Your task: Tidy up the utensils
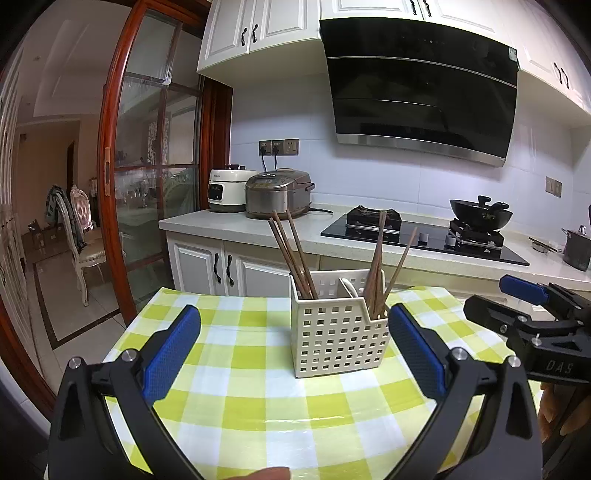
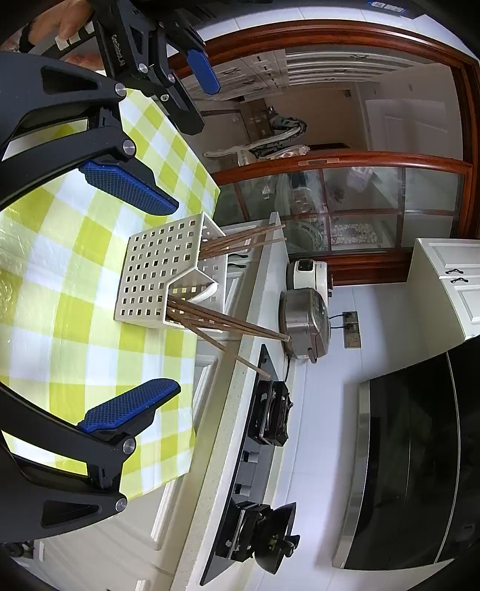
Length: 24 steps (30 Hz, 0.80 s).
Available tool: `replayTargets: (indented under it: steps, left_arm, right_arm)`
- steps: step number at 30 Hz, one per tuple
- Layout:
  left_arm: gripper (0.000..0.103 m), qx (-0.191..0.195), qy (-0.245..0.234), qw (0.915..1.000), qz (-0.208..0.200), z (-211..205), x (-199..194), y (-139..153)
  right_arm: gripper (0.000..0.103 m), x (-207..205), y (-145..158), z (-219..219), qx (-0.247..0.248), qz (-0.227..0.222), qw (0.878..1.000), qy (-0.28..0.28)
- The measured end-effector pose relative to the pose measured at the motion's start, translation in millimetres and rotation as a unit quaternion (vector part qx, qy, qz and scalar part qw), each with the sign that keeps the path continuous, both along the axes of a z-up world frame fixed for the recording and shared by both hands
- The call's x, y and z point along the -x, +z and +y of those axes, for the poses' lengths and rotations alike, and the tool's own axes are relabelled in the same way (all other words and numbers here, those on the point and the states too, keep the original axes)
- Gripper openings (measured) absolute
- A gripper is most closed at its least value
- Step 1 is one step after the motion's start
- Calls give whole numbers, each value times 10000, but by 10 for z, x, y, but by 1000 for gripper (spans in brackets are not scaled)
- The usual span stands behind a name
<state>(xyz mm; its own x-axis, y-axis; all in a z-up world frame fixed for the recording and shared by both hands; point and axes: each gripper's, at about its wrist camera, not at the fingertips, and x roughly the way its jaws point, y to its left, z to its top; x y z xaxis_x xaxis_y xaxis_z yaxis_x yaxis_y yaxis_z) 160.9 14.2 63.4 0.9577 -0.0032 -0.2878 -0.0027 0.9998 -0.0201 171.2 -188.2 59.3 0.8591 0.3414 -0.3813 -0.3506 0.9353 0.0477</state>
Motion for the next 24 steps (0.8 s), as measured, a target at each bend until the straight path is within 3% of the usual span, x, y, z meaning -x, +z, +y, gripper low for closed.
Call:
replayTargets:
  steps: [24]
  left_arm:
    - [98, 86, 9, 10000, 5, -15, -19, 28]
  right_arm:
    - [85, 14, 18, 9, 4, 1, 10000, 35]
